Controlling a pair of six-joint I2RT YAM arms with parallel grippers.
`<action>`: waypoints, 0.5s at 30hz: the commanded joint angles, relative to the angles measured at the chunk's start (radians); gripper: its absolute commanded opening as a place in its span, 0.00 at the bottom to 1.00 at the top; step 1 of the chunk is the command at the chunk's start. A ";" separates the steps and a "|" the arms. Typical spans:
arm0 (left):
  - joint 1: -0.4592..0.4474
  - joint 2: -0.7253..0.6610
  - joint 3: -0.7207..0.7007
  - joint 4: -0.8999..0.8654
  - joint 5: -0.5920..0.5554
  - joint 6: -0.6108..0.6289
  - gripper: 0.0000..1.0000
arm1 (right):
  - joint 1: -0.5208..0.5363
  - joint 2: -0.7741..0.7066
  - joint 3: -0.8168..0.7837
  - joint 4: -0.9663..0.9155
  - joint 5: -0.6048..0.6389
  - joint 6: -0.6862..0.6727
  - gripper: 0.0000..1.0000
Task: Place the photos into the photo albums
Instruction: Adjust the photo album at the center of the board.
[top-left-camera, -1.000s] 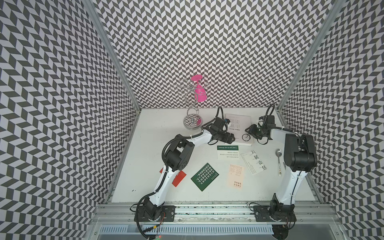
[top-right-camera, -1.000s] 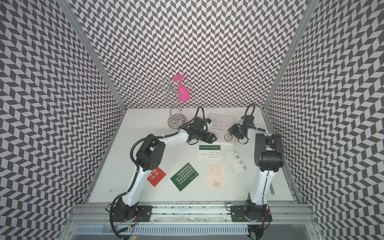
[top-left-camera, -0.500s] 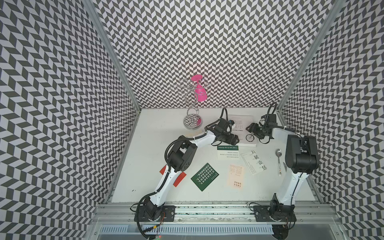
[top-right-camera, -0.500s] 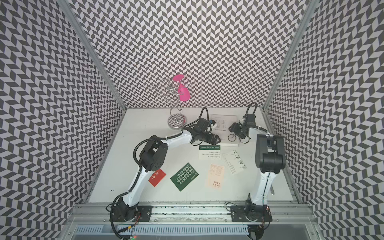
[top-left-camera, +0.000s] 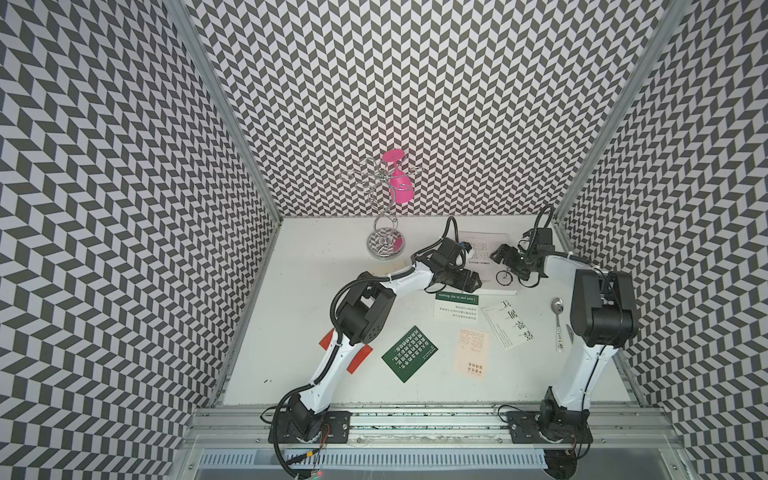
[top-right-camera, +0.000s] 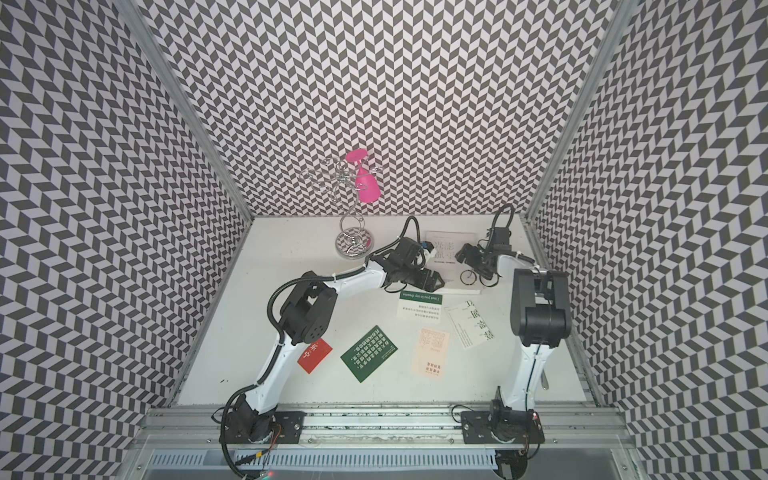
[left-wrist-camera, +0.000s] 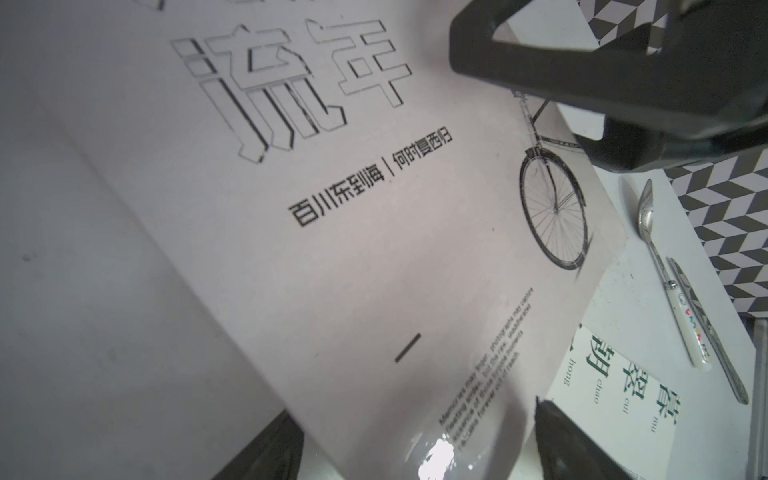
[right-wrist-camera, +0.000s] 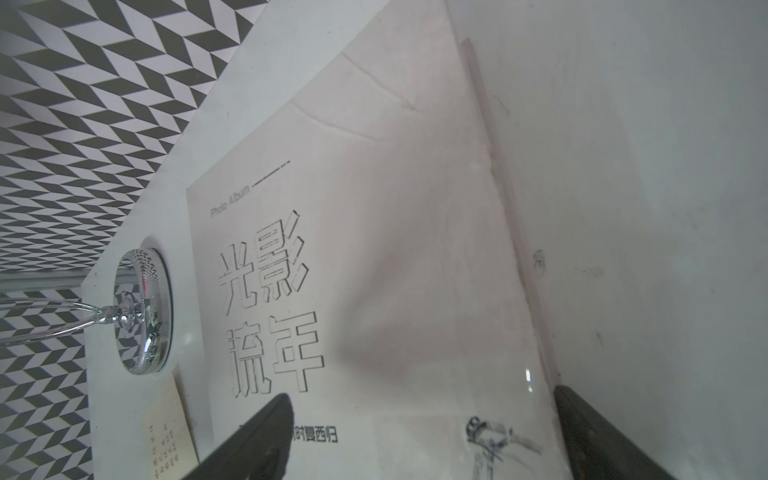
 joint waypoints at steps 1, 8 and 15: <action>-0.041 -0.011 0.038 0.083 0.043 0.001 0.87 | 0.021 -0.021 0.032 -0.033 0.010 -0.003 0.99; -0.032 -0.020 0.033 0.080 0.017 -0.011 0.86 | -0.004 -0.012 0.020 -0.034 0.017 0.002 1.00; -0.033 -0.021 0.032 0.090 0.018 -0.026 0.85 | -0.018 -0.030 0.008 -0.026 0.008 0.000 0.73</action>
